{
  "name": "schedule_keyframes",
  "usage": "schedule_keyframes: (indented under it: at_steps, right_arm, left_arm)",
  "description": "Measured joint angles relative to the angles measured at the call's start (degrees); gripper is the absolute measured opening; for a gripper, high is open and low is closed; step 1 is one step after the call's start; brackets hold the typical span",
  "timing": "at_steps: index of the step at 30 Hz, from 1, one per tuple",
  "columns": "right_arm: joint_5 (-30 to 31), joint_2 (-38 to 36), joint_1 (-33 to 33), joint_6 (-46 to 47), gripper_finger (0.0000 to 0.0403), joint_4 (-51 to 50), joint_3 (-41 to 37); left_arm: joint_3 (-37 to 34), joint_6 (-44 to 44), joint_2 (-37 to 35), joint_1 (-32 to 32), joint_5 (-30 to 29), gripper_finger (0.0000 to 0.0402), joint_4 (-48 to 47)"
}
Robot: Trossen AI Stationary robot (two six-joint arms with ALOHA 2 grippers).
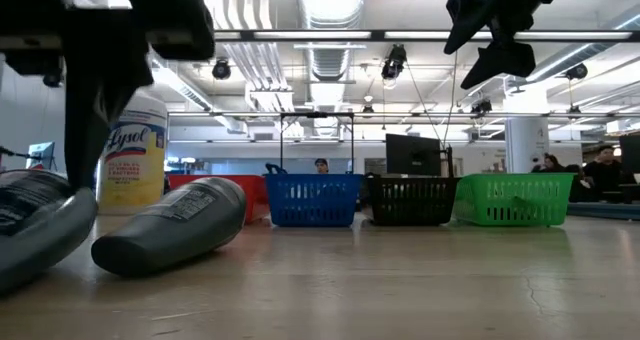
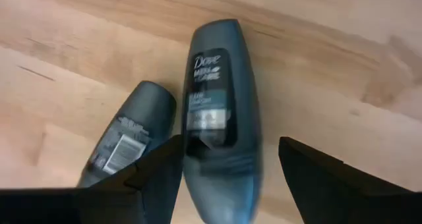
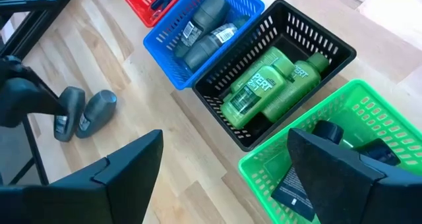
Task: Pick & Place Travel size toiletries
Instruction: Put the deodorant into the blue basket
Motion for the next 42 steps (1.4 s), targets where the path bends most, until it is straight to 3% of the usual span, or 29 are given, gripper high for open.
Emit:
schedule_keyframes:
  at_steps: [11,18,27,30,35,40,42]
  right_arm:
    - [-0.2,0.0,0.0,0.0,0.0282,-0.1,0.0]
    - [-0.2,0.0,0.0,-0.4,0.0283,-0.3,0.0]
    - [-0.3,0.0,0.0,-0.8,0.0301,-0.5,0.0]
    - [-1.2,0.0,0.0,-0.9,0.0304,-0.5,0.0]
    - [-1.7,-0.1,0.0,-0.2,0.0297,-0.5,0.0]
    - [-1.7,-0.2,0.0,0.0,0.0281,-0.4,0.0]
    - [-1.7,-0.2,0.0,0.6,0.0275,-0.3,0.0]
  left_arm:
    - [-0.3,-2.7,4.7,0.6,3.3,0.0243,1.6]
    - [0.0,-3.1,4.6,1.0,3.5,0.0213,-1.9]
    - [4.3,-4.8,0.0,2.6,-8.3,0.0213,-15.3]
    - [4.2,-9.4,-4.2,6.0,-10.3,0.0213,-16.8]
    - [4.2,-16.7,-9.5,17.0,-10.9,0.0213,-14.9]
    - [4.2,4.2,-10.8,26.0,-10.8,0.0213,-8.4]
    - [4.2,7.6,-10.1,30.2,-10.2,0.0213,-5.6]
